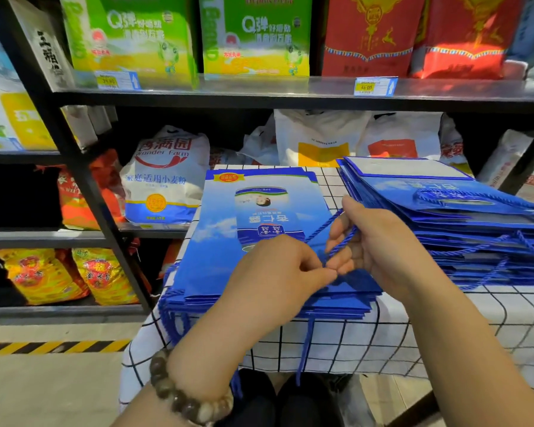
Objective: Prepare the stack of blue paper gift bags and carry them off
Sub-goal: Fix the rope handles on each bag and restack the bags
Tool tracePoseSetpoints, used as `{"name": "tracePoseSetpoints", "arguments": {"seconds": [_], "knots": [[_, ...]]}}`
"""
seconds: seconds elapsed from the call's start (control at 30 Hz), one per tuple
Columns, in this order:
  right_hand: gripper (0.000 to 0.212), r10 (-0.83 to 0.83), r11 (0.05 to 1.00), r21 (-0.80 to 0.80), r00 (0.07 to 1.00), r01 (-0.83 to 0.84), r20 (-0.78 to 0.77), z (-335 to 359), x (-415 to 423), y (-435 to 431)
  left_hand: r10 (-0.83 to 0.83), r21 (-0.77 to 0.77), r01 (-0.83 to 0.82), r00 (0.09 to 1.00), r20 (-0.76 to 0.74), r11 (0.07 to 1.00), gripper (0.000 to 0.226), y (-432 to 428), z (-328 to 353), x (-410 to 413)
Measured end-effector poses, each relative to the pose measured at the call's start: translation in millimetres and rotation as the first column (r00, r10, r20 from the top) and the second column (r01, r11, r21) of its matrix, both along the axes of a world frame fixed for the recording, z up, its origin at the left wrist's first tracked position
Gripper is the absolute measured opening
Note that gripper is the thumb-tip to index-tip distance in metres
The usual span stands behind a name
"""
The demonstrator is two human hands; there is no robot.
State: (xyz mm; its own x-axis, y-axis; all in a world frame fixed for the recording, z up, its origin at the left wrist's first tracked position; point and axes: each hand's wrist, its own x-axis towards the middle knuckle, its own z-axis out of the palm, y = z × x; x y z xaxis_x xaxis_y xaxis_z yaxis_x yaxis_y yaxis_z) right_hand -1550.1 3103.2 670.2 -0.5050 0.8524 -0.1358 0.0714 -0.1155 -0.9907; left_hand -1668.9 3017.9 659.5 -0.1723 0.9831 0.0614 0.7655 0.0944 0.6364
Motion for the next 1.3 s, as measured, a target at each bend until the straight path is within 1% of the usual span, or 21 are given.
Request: {"name": "tracePoseSetpoints", "arguments": {"seconds": [0.07,0.13,0.17,0.2,0.23,0.27,0.3,0.33,0.37,0.4,0.43,0.47,0.53,0.6,0.67,0.8,0.93,1.03,1.17,1.23,1.3], "knots": [[0.043,-0.024,0.999,-0.022,1.0,0.024,0.016,0,3,0,0.046,0.036,-0.045,0.999,-0.023,0.998,0.024,2,-1,1],[0.034,-0.113,0.992,0.073,0.986,0.105,0.118,-4,9,5,0.062,0.055,-0.061,0.998,-0.021,0.997,0.026,3,-3,1],[0.031,-0.221,0.964,0.192,0.958,0.185,0.183,-7,14,8,0.07,0.06,-0.068,0.997,-0.031,0.996,0.028,4,-4,0],[0.03,-0.36,0.896,0.349,0.91,0.275,0.206,-10,19,9,0.078,0.064,-0.074,0.995,-0.06,0.995,0.029,3,-4,0],[0.027,-0.459,0.8,0.51,0.87,0.316,0.18,-13,23,9,0.085,0.065,-0.078,0.991,-0.103,0.995,0.029,2,-4,0],[0.022,-0.464,0.714,0.646,0.873,0.27,0.148,-14,26,5,0.087,0.068,-0.078,0.986,-0.143,0.995,0.029,2,-3,0],[0.017,-0.376,0.669,0.731,0.91,0.135,0.176,-15,26,1,0.082,0.066,-0.072,0.983,-0.164,0.995,0.027,3,-3,1],[0.015,-0.243,0.642,0.765,0.933,-0.051,0.266,-16,25,-3,0.073,0.063,-0.063,0.983,-0.17,0.996,0.025,3,-3,1],[0.018,-0.127,0.618,0.752,0.916,-0.228,0.381,-20,24,-5,0.06,0.061,-0.05,0.984,-0.165,0.997,0.024,4,-2,2],[0.021,-0.056,0.598,0.724,0.883,-0.344,0.466,-24,23,-5,0.047,0.057,-0.038,0.986,-0.162,0.998,0.022,4,-2,2],[0.021,-0.032,0.589,0.714,0.872,-0.379,0.489,-27,23,-3,0.04,0.05,-0.032,0.985,-0.166,0.998,0.021,4,-2,2],[0.02,-0.023,0.597,0.721,0.891,-0.351,0.453,-29,23,-1,0.034,0.038,-0.028,0.984,-0.172,0.999,0.02,4,-2,1],[0.008,0.019,0.681,0.684,0.94,-0.262,0.342,-29,23,0,0.023,0.017,-0.02,0.984,-0.174,1.0,0.02,4,-1,0],[0.018,0.015,0.739,0.639,0.955,-0.211,0.298,-30,25,1,0.014,0.002,-0.014,0.983,-0.183,1.0,0.019,2,-2,0],[0.025,-0.027,0.749,0.634,0.946,-0.195,0.322,-31,27,3,-0.012,-0.018,0.008,0.97,-0.242,1.0,0.022,-2,-3,-2],[0.024,0.015,0.718,0.611,0.885,-0.333,0.465,-28,36,7,-0.094,-0.106,0.061,0.935,-0.341,0.992,0.041,-10,-5,-9],[0.025,0.062,0.658,0.591,0.815,-0.468,0.576,-22,38,5,-0.091,-0.096,0.06,0.927,-0.364,0.994,0.04,-15,-4,-10],[0.024,0.027,0.592,0.599,0.756,-0.539,0.654,-17,35,5,-0.075,-0.076,0.05,0.922,-0.379,0.996,0.04,-16,-6,-10],[0.013,-0.013,0.536,0.562,0.659,-0.63,0.752,-9,29,4,-0.061,-0.075,0.034,0.913,-0.403,0.997,0.051,-17,-8,-10],[0.01,-0.031,0.505,0.528,0.597,-0.683,0.802,-5,27,4,-0.056,-0.062,0.035,0.92,-0.389,0.997,0.043,-17,-8,-10],[0.01,-0.045,0.502,0.502,0.558,-0.705,0.829,-1,25,2,-0.05,-0.048,0.034,0.923,-0.381,0.998,0.043,-17,-8,-10]]}}
